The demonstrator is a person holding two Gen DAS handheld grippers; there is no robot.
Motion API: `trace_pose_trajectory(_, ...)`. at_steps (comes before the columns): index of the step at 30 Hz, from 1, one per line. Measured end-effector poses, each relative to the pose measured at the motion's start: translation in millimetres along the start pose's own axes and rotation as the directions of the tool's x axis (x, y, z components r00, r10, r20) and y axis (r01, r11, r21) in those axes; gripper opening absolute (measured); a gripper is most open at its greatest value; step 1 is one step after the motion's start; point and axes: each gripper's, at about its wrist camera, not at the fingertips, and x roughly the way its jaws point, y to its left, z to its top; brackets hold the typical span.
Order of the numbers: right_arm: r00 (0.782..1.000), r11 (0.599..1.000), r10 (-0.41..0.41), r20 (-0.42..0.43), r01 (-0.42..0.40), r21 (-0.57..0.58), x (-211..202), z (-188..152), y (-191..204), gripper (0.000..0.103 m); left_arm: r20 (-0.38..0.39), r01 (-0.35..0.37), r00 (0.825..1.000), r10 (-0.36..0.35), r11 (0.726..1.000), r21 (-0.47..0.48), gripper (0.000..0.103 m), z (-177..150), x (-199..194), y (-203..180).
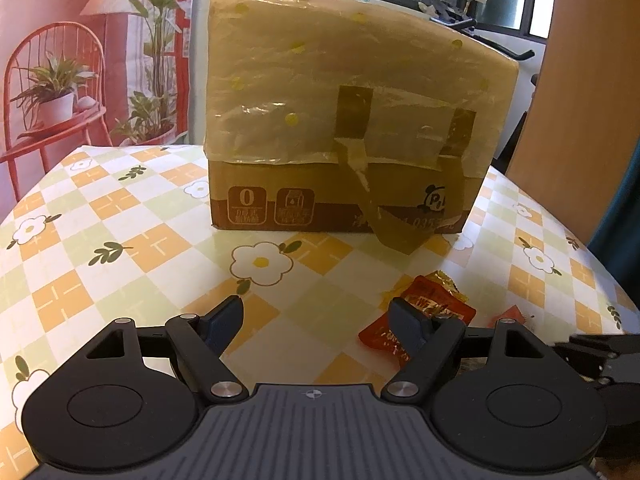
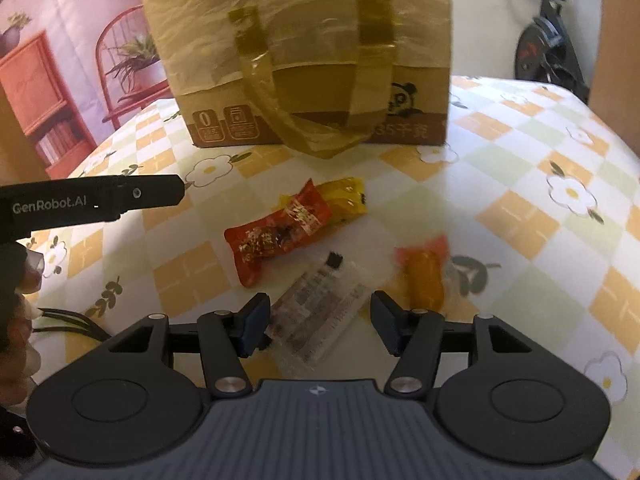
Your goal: Organize snacks
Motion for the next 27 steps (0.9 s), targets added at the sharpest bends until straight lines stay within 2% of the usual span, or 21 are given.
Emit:
trace_pose_trajectory(9, 0.999, 0.992, -0.034, 0.04, 0.039, -0.122, 14, 3, 10, 0.06, -0.004, -0.01, 1.0, 0.01, 1.0, -0.013, 0.082, -3, 0, 4)
trace_pose_trajectory(14, 0.999, 0.994, -0.033, 0.036, 0.037, -0.101, 9, -1, 10, 0.06, -0.012, -0.016, 1.0, 0.015, 0.999, -0.028, 0.082, -3, 4, 6)
trace_pose_trajectory(20, 0.998, 0.982, -0.037, 0.051, 0.046, -0.185, 8, -7, 14, 0.058, -0.02, -0.015, 1.0, 0.014, 0.999, -0.029, 0.081, -6, 5, 6)
trace_pose_trajectory(27, 0.998, 0.987, -0.022, 0.063, 0.032, -0.156, 12, 2, -8, 0.051, -0.016, -0.013, 1.0, 0.012, 0.998, -0.055, 0.08, -8, 8, 8)
